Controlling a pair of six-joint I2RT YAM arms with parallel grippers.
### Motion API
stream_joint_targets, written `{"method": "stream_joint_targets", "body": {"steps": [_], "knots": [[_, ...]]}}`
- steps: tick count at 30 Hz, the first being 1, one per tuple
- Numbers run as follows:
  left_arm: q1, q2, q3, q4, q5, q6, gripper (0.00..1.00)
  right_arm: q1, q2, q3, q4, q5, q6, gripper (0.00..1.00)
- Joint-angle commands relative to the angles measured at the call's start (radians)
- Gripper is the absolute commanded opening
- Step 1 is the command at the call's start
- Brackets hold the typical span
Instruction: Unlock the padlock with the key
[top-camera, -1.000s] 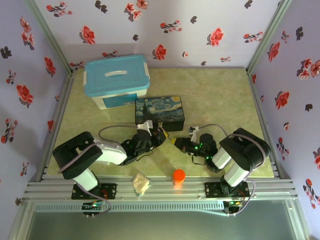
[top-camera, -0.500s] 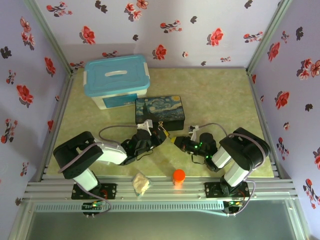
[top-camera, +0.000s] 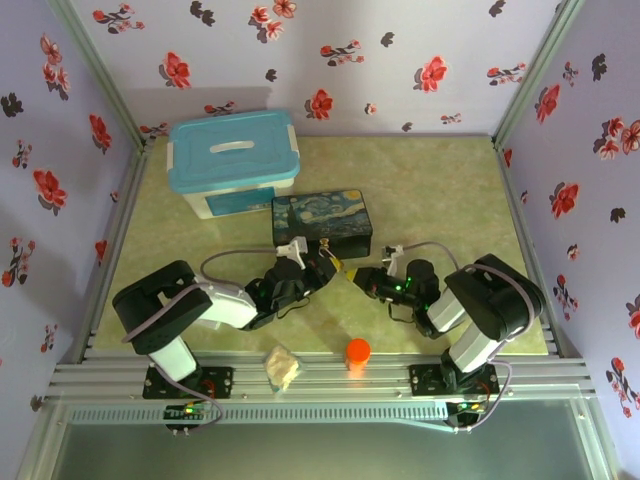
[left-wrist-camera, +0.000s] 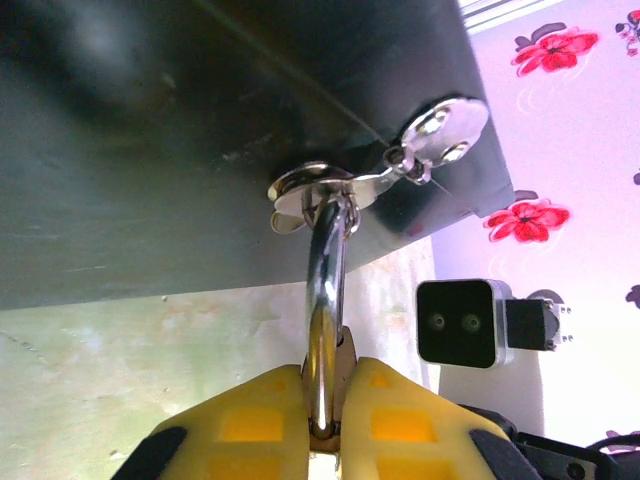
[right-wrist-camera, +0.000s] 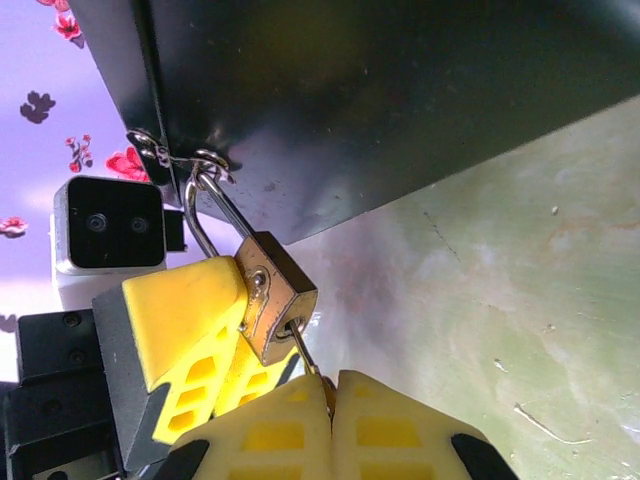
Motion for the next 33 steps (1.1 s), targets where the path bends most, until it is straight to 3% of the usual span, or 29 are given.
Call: {"method": "stream_joint_targets", "body": {"steps": [1, 12, 21, 29, 33], "knots": [[-0.040, 0.017, 0.040, 0.132, 0.089, -0.013, 0.00, -0.027, -0.015, 0.064, 0.053, -0.088, 0.022, 0.00], [-0.047, 0.046, 0.051, 0.188, 0.109, -0.035, 0.00, -0.122, 0.014, 0.091, 0.053, -0.227, 0.039, 0.00], [-0.064, 0.050, 0.071, 0.176, 0.129, -0.030, 0.00, -0.153, 0.036, 0.123, 0.053, -0.225, 0.067, 0.00], [-0.080, 0.133, 0.089, 0.168, 0.098, -0.054, 0.00, -0.050, -0.040, 0.065, 0.053, 0.044, 0.217, 0.00], [-0.089, 0.163, 0.103, 0.189, 0.098, -0.067, 0.00, -0.012, -0.080, 0.059, 0.053, 0.101, 0.310, 0.00]]}}
